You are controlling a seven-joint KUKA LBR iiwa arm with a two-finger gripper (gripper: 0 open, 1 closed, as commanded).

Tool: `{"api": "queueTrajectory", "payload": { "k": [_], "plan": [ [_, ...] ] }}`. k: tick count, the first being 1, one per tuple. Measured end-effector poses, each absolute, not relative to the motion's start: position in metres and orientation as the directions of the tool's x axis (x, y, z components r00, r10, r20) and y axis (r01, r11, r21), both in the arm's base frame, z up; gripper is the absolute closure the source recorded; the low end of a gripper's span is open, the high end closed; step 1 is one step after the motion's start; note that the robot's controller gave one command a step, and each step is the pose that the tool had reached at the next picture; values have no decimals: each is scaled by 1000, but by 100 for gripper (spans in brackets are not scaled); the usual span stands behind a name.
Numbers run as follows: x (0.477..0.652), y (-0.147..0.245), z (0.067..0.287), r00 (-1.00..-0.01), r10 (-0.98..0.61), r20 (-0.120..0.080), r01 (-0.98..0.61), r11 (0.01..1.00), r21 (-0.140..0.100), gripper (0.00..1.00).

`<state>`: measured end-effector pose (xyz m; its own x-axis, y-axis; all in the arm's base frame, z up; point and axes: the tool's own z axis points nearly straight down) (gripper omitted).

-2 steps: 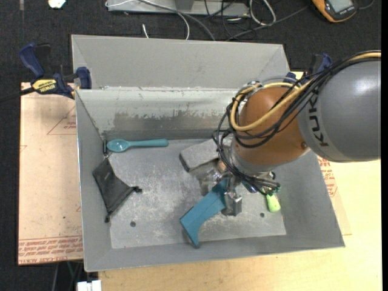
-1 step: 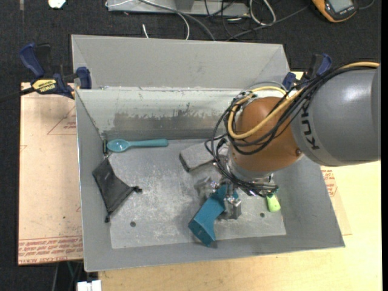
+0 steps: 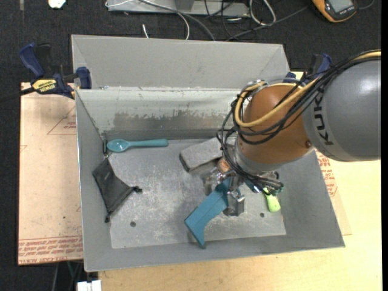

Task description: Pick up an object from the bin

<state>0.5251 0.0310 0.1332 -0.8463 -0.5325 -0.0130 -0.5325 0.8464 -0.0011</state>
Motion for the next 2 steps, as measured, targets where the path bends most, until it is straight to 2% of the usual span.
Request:
{"api": "queueTrajectory", "payload": {
  "k": [1, 2],
  "plan": [
    [517, 37, 195, -735, -678, -9, -678, 735, 0, 100],
    [556, 27, 150, -795, -606, -17, -606, 795, -5, 100]
  ]
}}
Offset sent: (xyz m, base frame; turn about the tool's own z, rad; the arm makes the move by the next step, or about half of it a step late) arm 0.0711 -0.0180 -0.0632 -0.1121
